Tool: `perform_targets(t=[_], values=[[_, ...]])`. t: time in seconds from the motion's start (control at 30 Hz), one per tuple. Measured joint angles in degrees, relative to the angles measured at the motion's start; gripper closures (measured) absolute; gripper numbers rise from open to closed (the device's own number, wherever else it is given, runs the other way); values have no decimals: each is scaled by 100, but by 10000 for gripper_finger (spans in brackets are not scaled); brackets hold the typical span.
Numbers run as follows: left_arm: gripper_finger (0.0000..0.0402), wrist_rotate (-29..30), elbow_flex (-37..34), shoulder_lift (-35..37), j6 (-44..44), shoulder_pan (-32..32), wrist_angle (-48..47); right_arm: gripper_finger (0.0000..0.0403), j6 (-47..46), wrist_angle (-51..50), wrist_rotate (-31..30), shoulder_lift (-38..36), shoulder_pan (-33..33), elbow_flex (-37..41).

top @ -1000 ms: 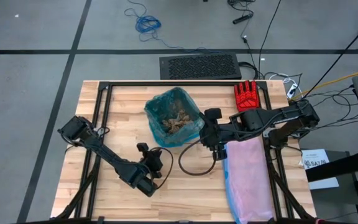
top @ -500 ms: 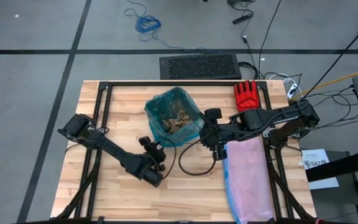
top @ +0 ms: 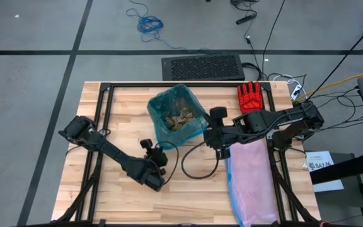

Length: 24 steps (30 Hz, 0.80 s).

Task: Place trash/remove bag and relplace
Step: Close the blue trash bag

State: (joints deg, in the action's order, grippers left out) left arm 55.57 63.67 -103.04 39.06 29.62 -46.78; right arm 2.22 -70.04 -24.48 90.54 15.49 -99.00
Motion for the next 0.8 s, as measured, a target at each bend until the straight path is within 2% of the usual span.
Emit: perform_targets(t=[0.07, 0.17, 0.37, 0.5, 0.6, 0.73, 0.8], values=[[399, 51, 240, 4, 158, 69, -459, 216, -20, -176, -399, 0, -9, 0], [400, 270, 672, 4, 430, 176, -1295, 253, -120, -416, -681, 0, -110, 0], [400, 662, 1515, 4, 847, 356, -2736, 386, 4, -617, -751, 0, -648, 0], [401, 860, 1915, 4, 868, 390, -3285, 395, 280, -466, -650, 0, -1313, 0], [401, 1023, 2140, 4, 865, 390, -3509, 401, 569, -213, -179, 0, -1871, 0], [401, 1061, 2324, 4, 868, 390, -3876, 402, 916, 187, 905, 0, -2583, 9], [401, 1065, 2402, 4, 870, 388, -4045, 402, 1041, 406, 1218, 0, -2858, 95]])
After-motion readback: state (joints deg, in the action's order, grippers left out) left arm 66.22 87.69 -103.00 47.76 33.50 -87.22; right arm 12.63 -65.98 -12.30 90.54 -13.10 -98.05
